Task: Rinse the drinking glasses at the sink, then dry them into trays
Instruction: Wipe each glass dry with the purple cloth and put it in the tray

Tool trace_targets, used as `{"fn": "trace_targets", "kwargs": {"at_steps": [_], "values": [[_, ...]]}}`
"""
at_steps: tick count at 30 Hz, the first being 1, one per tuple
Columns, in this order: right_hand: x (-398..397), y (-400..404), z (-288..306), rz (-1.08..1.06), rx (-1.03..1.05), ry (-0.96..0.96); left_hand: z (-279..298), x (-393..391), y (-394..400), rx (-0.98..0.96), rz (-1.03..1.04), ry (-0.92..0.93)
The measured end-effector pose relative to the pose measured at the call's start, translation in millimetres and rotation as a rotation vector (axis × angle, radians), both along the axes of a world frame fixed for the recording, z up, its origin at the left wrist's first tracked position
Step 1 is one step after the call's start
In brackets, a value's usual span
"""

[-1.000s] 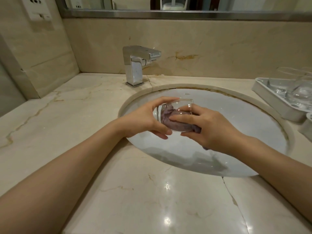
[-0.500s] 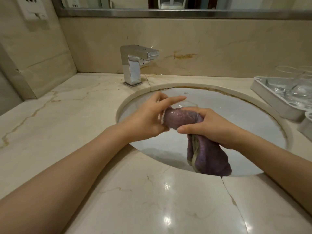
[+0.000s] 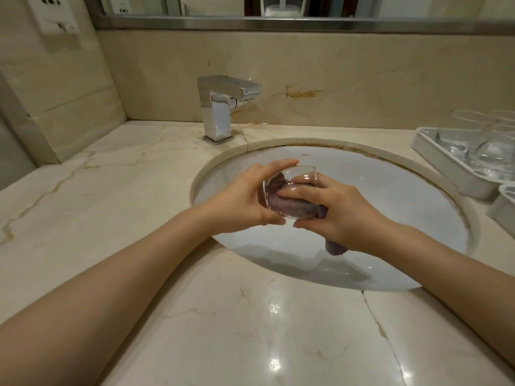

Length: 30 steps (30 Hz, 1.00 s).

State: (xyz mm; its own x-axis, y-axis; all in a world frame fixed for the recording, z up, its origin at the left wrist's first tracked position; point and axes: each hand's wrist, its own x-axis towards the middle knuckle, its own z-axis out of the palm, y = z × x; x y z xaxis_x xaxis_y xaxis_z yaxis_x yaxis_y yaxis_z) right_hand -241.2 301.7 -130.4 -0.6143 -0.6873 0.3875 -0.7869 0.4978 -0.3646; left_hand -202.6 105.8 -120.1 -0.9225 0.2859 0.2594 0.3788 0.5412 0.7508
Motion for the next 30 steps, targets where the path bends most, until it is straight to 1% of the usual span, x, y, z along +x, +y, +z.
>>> {"fn": "trace_targets", "kwargs": {"at_steps": [1, 4, 5, 6, 8, 9, 10, 11, 13, 14, 15, 16, 17, 20, 22, 23, 24, 27, 28, 30], "values": [[1.0, -1.6, 1.0, -0.003, -0.055, -0.146, -1.2, -0.2, -1.3, -0.090, 0.011, 0.076], [3.9, -3.4, 10.5, 0.055, -0.287, -0.780, -5.8, -2.1, -6.1, -0.407, 0.006, 0.338], [1.7, -2.5, 10.6, 0.077, -0.311, -0.884, -6.3, -2.4, -7.1, -0.462, 0.004, 0.397], [0.6, -1.8, 10.5, 0.080, -0.328, -0.915, -5.3, -2.3, -7.7, -0.464, 0.005, 0.414], [5.3, -3.7, 13.0, 0.110, -0.375, -0.882, -0.1, -1.7, -8.4, -0.366, 0.013, 0.356], [8.3, -5.7, 12.5, 0.120, -0.392, -0.806, 3.4, -1.9, -9.2, -0.299, 0.005, 0.284], [11.0, -6.4, 10.3, 0.102, -0.370, -0.659, 5.7, -2.4, -10.6, -0.230, -0.015, 0.190], [11.6, -7.1, 6.1, 0.078, -0.296, -0.445, 6.8, -2.5, -12.2, -0.161, -0.042, 0.086], [8.7, -4.8, -2.0, 0.090, -0.051, -0.011, 6.0, -0.9, -14.2, -0.047, -0.086, -0.080], [5.5, -2.9, -4.7, 0.113, 0.057, 0.168, 5.7, 1.0, -14.2, -0.015, -0.097, -0.131], [1.5, -1.3, -6.5, 0.134, 0.142, 0.303, 5.7, 2.4, -13.6, 0.005, -0.106, -0.162], [-1.9, 0.1, -7.8, 0.144, 0.189, 0.380, 5.2, 2.9, -12.6, 0.017, -0.115, -0.173], [-2.9, 0.6, -7.6, 0.143, 0.206, 0.406, 5.1, 2.8, -11.1, 0.020, -0.120, -0.165], [-4.1, 0.4, -4.6, 0.134, 0.148, 0.353, 2.1, 0.0, -7.4, 0.005, -0.090, -0.085], [-3.2, 0.1, -2.8, 0.100, 0.113, 0.267, -1.1, -1.1, -5.4, -0.008, -0.060, -0.032], [-1.5, -1.8, -0.3, 0.084, 0.090, 0.180, -2.6, -0.6, -4.2, -0.037, -0.051, -0.003], [1.0, -3.1, 3.1, 0.066, 0.062, 0.040, -4.1, -0.3, -3.1, -0.091, -0.045, 0.033], [3.2, -2.3, 8.8, 0.105, -0.114, -0.524, -8.4, 0.5, -0.3, -0.345, -0.021, 0.188], [2.4, -1.9, 8.1, 0.111, -0.161, -0.616, -9.7, 0.3, -0.2, -0.391, -0.010, 0.231], [3.5, -3.8, 10.0, 0.100, -0.237, -0.622, -7.6, -0.9, -2.1, -0.375, 0.007, 0.282]]}}
